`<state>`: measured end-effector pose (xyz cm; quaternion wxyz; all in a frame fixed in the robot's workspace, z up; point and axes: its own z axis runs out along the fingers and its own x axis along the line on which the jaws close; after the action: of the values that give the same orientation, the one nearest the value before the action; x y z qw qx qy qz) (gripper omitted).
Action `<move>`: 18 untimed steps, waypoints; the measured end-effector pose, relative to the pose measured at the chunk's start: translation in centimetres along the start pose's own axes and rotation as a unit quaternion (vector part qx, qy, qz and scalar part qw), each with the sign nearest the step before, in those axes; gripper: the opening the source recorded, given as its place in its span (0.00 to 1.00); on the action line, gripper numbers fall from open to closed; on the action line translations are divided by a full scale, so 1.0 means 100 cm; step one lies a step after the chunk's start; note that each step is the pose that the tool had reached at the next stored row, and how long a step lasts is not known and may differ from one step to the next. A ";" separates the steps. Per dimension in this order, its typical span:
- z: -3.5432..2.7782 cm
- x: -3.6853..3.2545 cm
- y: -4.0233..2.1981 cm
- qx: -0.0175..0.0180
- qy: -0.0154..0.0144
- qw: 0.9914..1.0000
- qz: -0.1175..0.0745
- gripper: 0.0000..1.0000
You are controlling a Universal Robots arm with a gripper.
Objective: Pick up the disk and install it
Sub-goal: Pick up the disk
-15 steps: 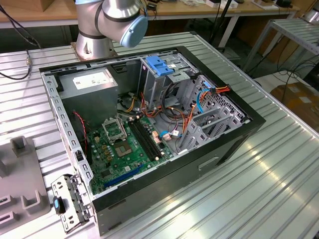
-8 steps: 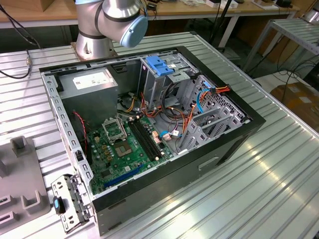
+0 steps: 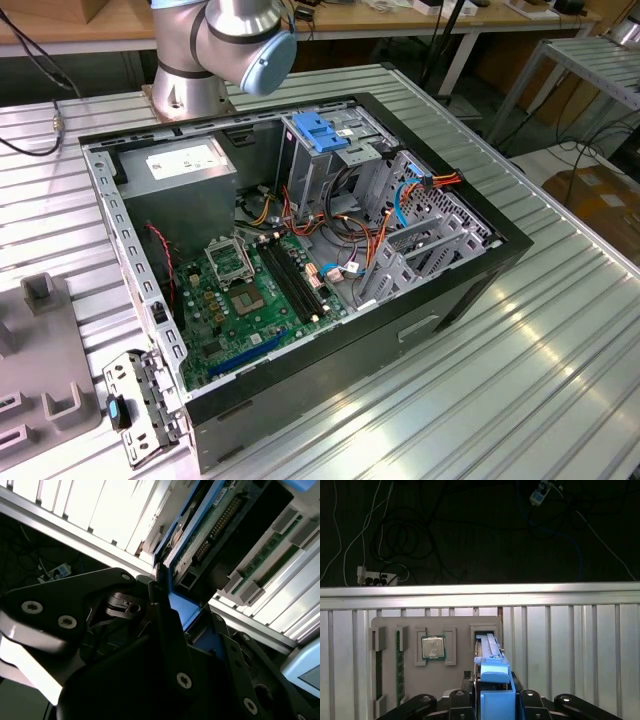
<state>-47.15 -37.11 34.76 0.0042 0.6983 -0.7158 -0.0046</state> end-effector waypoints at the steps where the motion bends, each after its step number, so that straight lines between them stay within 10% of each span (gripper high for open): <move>1: -0.0005 0.0000 0.0000 0.000 0.000 1.000 0.000 0.37; 18: -0.0185 0.0000 0.0002 0.000 0.000 1.000 0.000 0.37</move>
<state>-47.14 -37.11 36.61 0.0043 0.6982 -0.7158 -0.0046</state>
